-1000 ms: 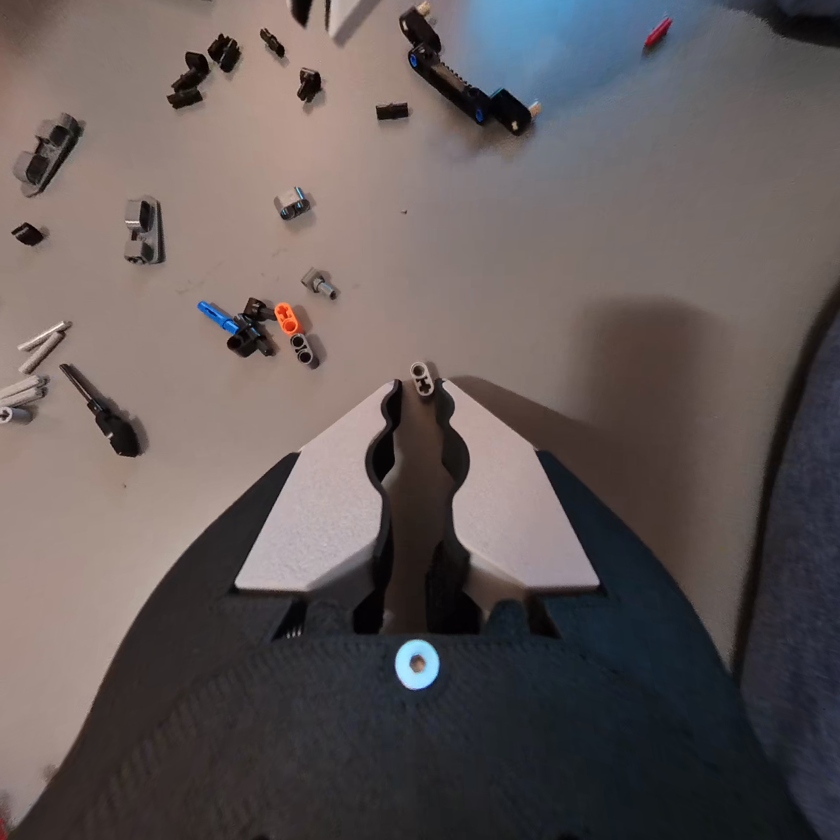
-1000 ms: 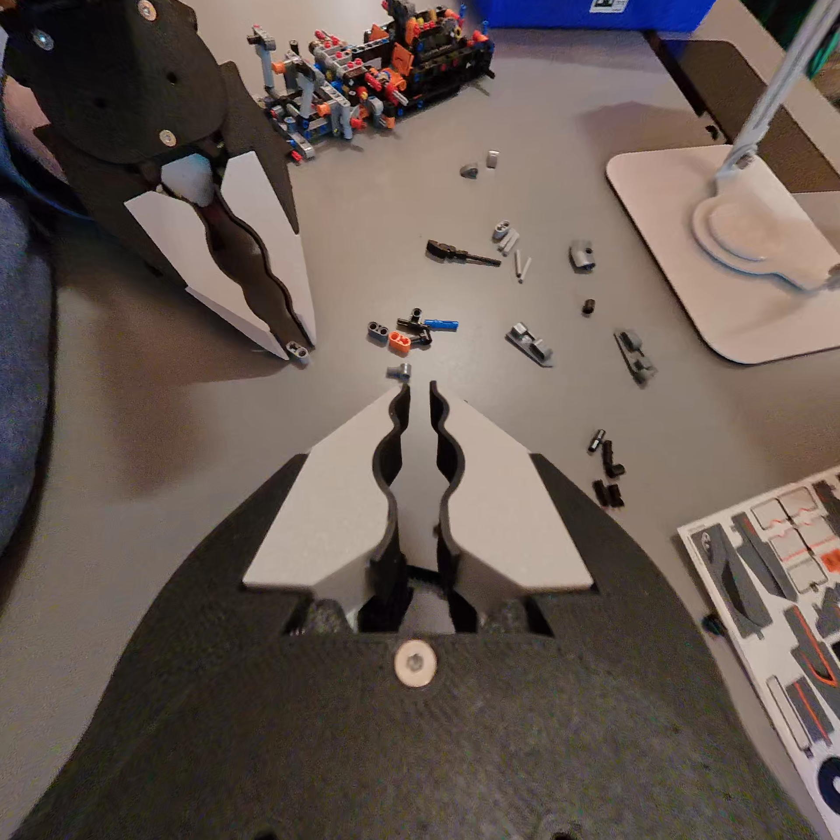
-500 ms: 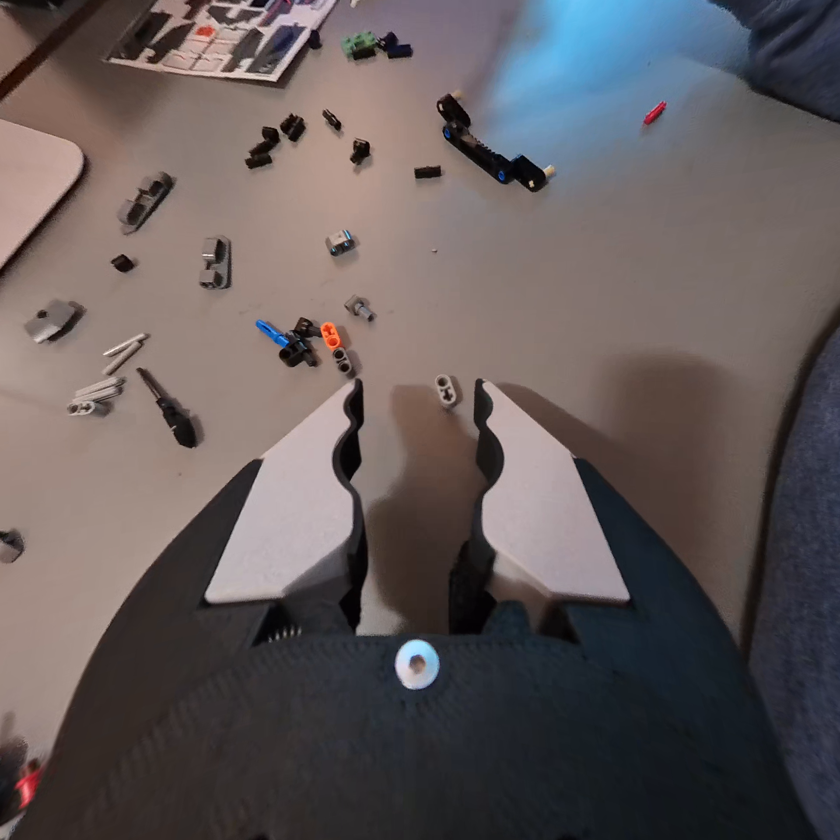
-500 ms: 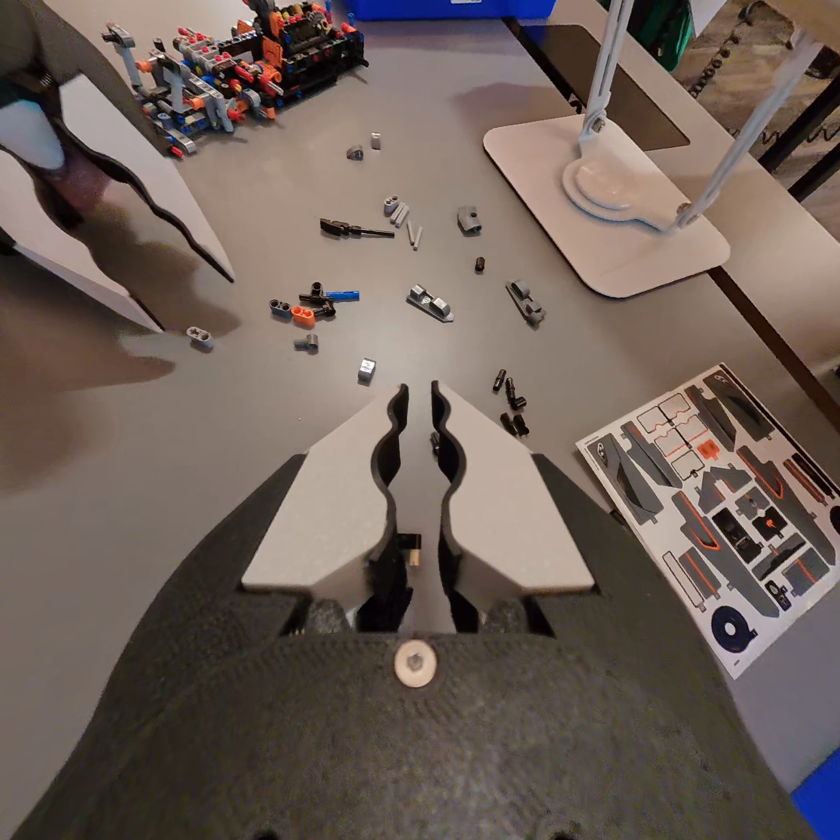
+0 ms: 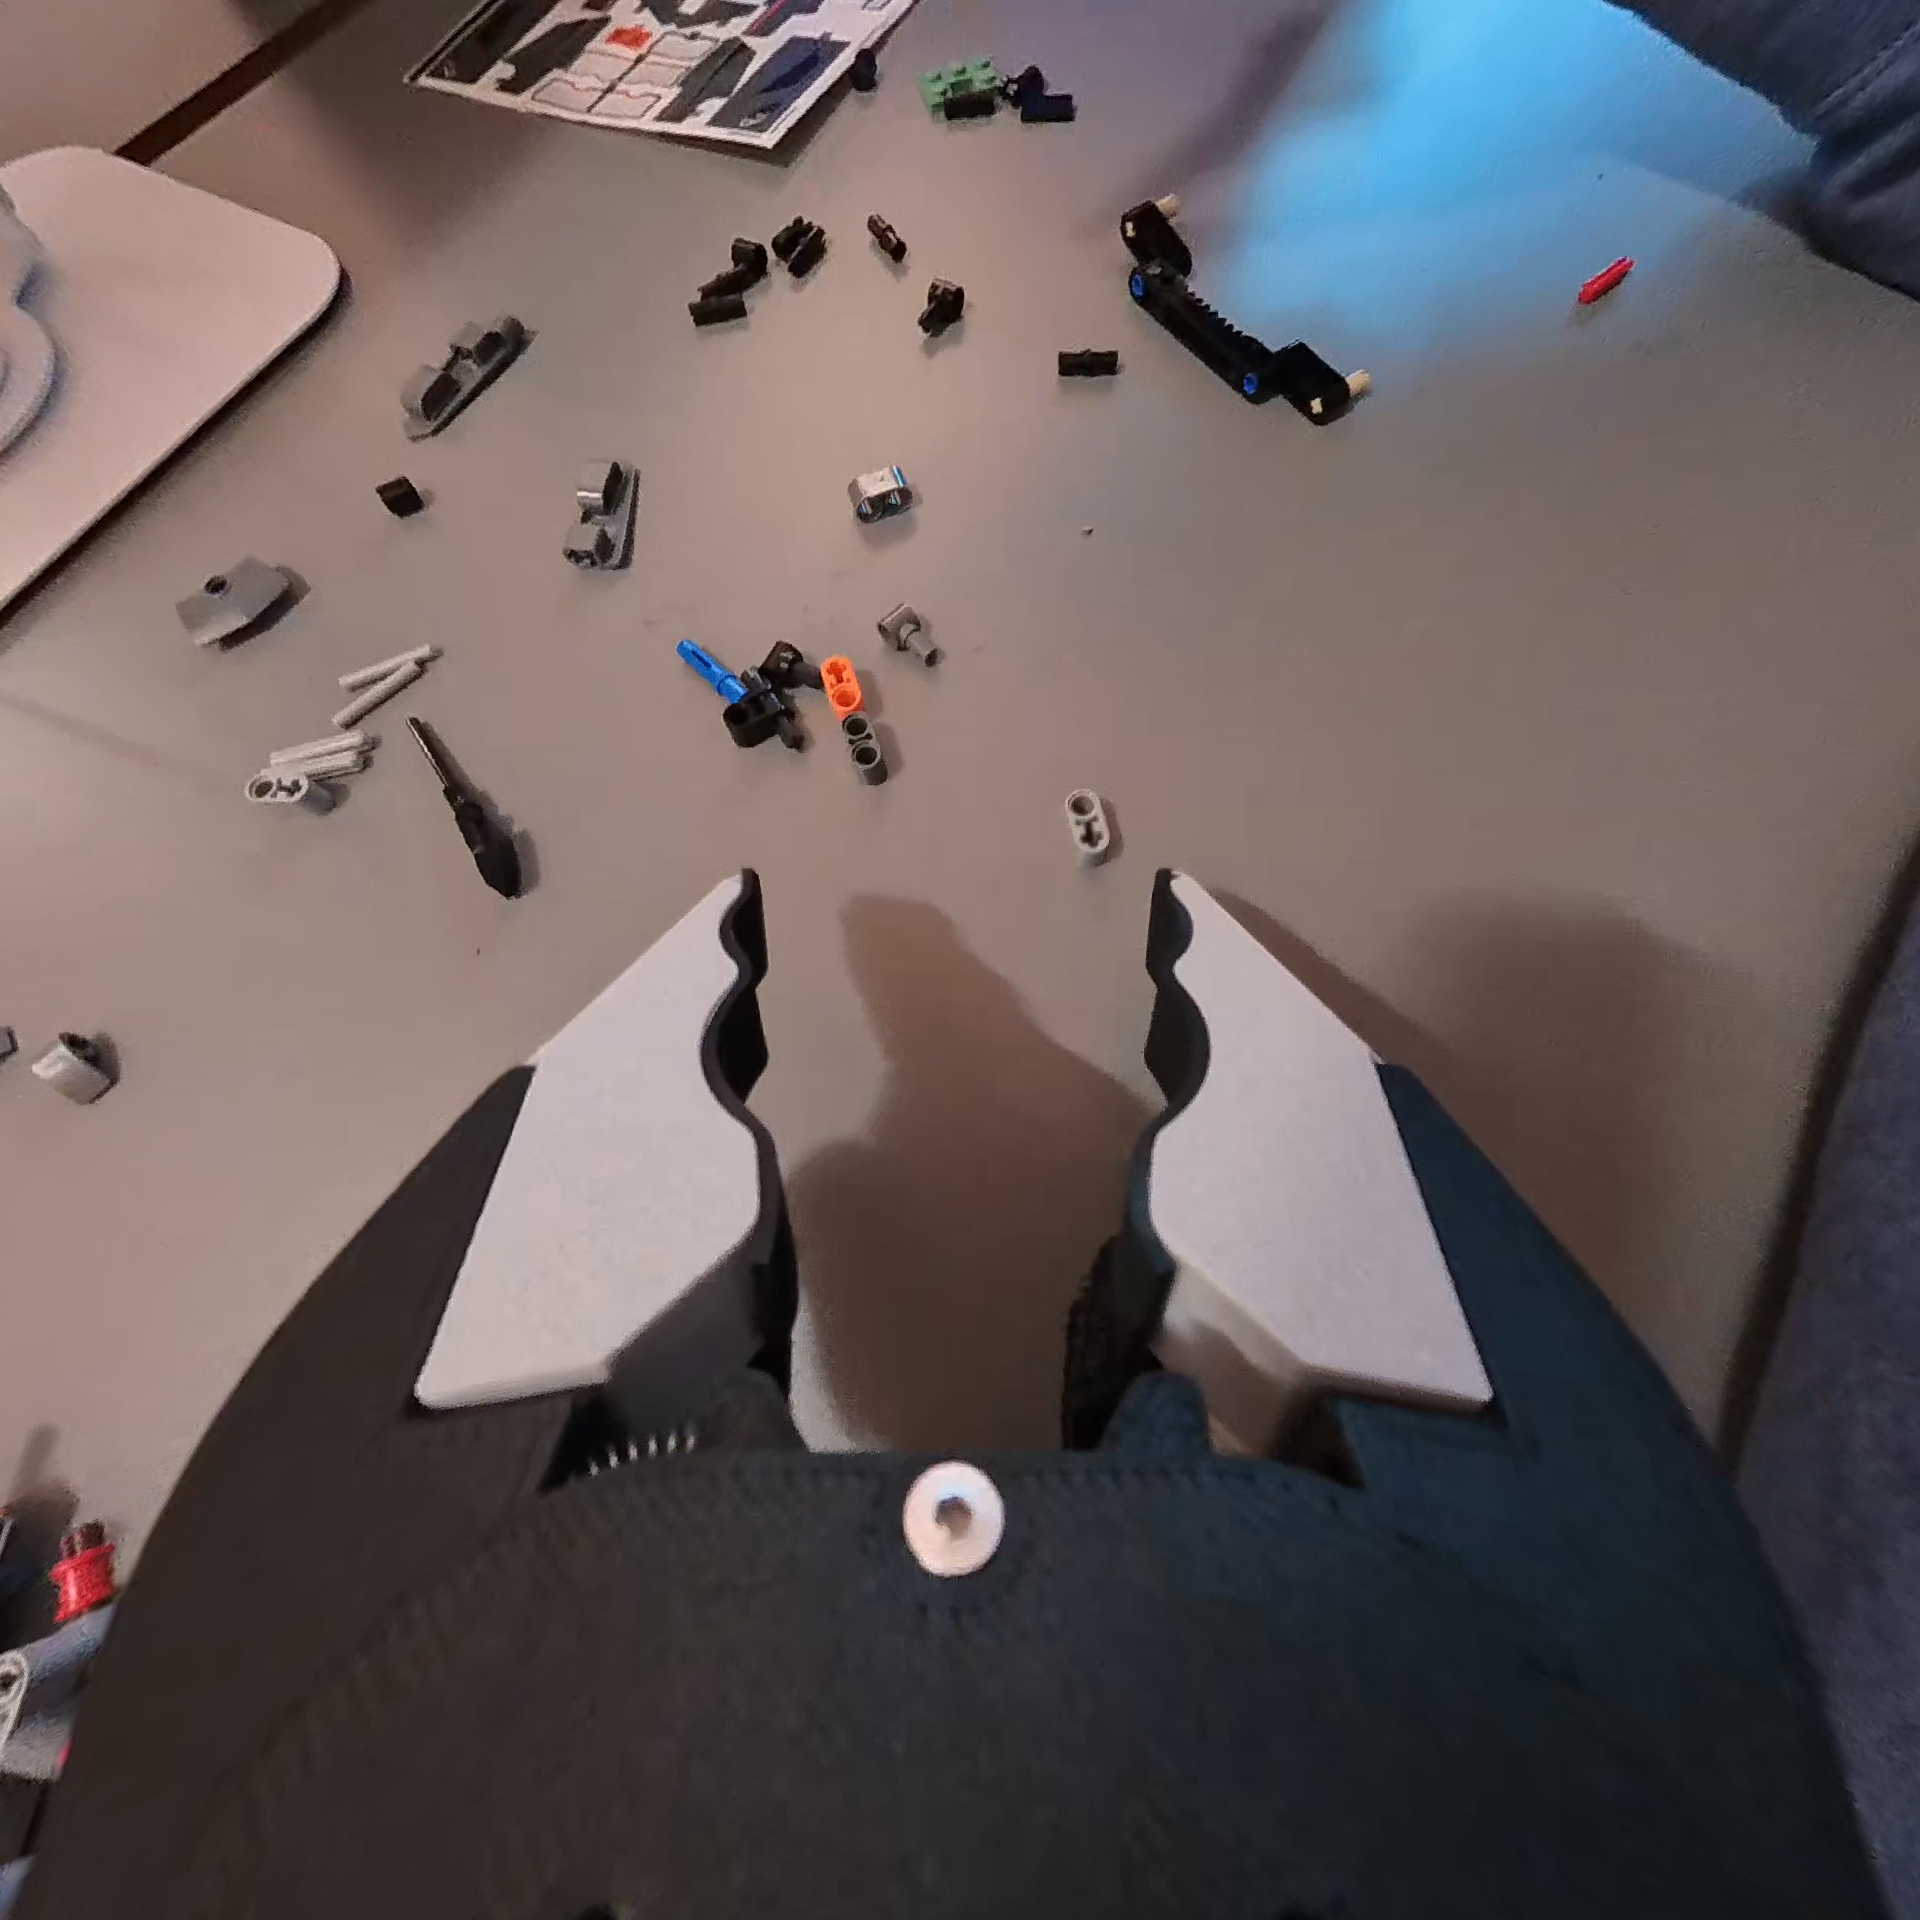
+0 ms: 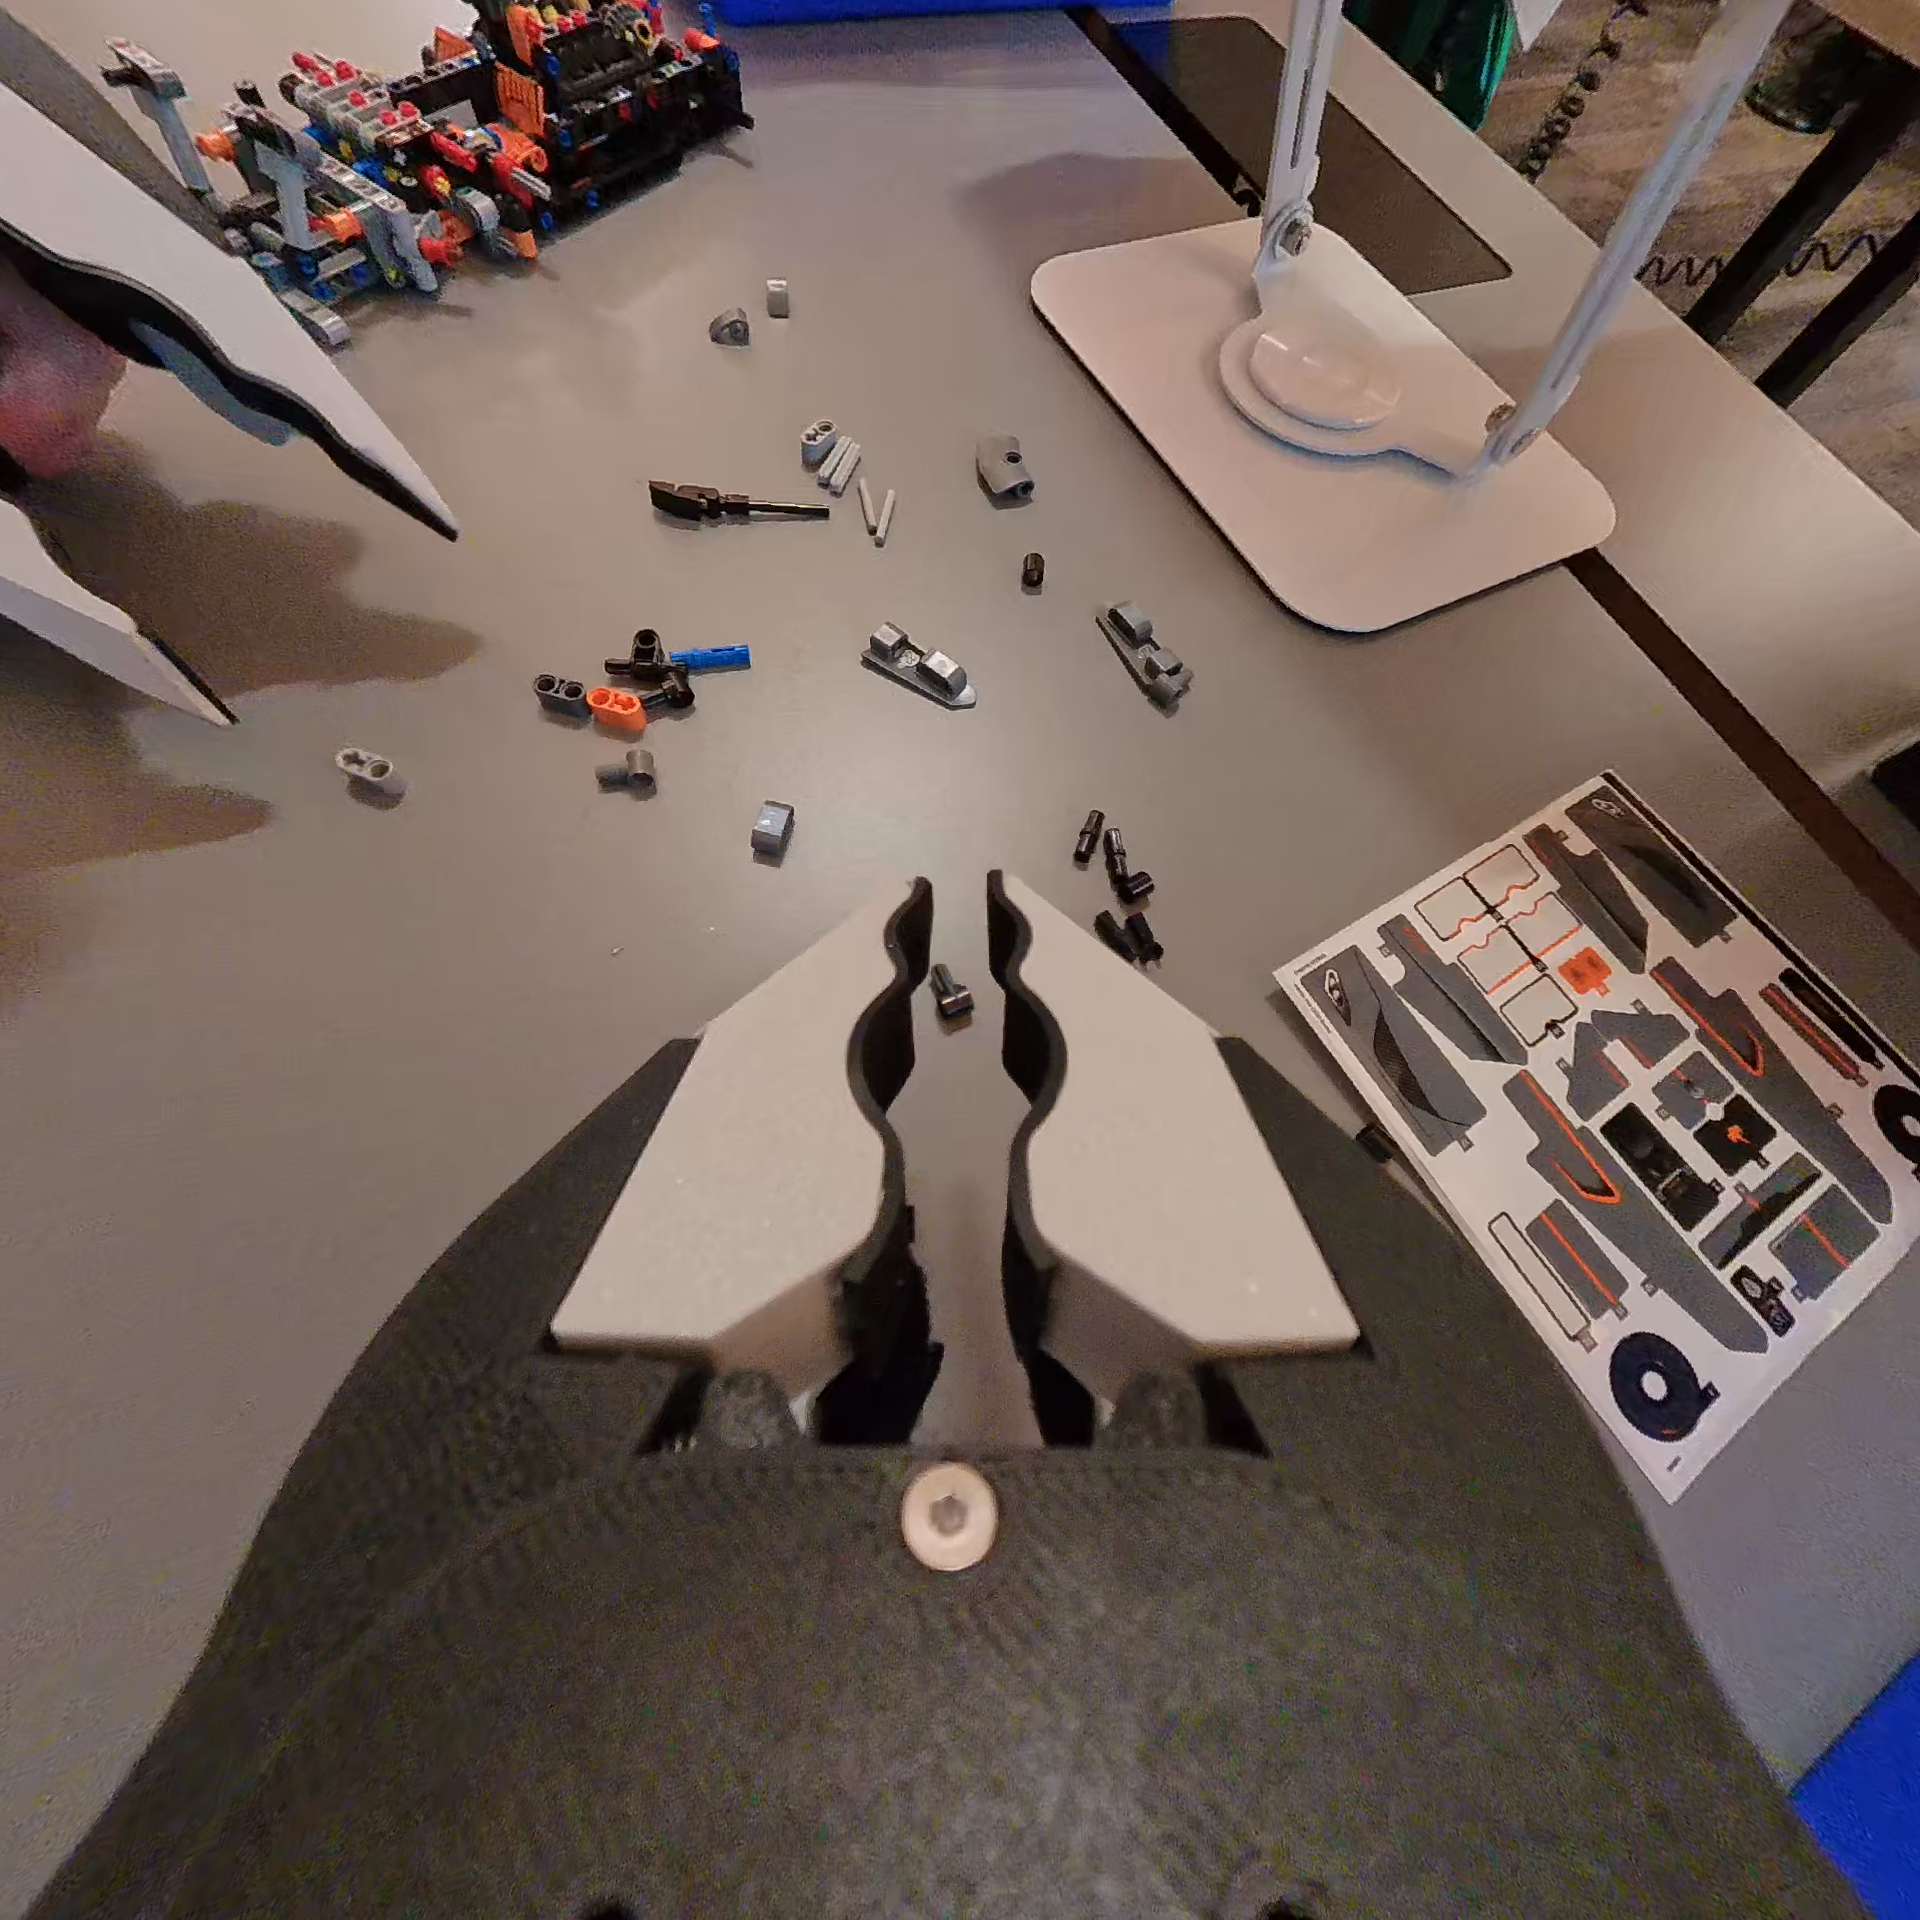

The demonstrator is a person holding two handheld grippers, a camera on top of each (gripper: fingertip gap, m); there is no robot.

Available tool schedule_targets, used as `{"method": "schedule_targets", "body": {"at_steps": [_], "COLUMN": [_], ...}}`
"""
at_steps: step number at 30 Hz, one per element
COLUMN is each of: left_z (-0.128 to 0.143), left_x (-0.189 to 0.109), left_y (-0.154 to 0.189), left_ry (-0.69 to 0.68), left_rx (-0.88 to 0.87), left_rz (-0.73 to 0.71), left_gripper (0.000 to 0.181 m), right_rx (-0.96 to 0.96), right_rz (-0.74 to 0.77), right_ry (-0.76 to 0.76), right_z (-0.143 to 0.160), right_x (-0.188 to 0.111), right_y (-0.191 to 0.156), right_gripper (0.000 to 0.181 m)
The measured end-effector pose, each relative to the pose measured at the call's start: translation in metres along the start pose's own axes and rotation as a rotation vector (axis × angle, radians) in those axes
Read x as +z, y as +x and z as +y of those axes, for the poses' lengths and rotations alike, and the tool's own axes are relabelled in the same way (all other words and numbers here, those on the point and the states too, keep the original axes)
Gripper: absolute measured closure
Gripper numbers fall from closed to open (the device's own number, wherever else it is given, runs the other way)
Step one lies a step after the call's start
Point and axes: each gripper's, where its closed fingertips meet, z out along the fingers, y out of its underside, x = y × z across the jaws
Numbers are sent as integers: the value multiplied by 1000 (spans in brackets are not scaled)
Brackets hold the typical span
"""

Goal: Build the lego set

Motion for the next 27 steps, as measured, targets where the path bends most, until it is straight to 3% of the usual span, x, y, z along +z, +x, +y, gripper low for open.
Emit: {"method": "schedule_targets", "body": {"at_steps": [1,27], "left_z": [1,9], "left_x": [0,0], "left_y": [0,0], "left_ry": [0,-10], "left_rx": [-4,-6], "left_rz": [-1,-10], "left_gripper": [109,117], "right_rx": [2,17], "right_rz": [3,54], "right_ry": [-1,4], "right_z": [1,5], "right_x": [0,0], "right_y": [1,13], "right_gripper": [173,174]}}
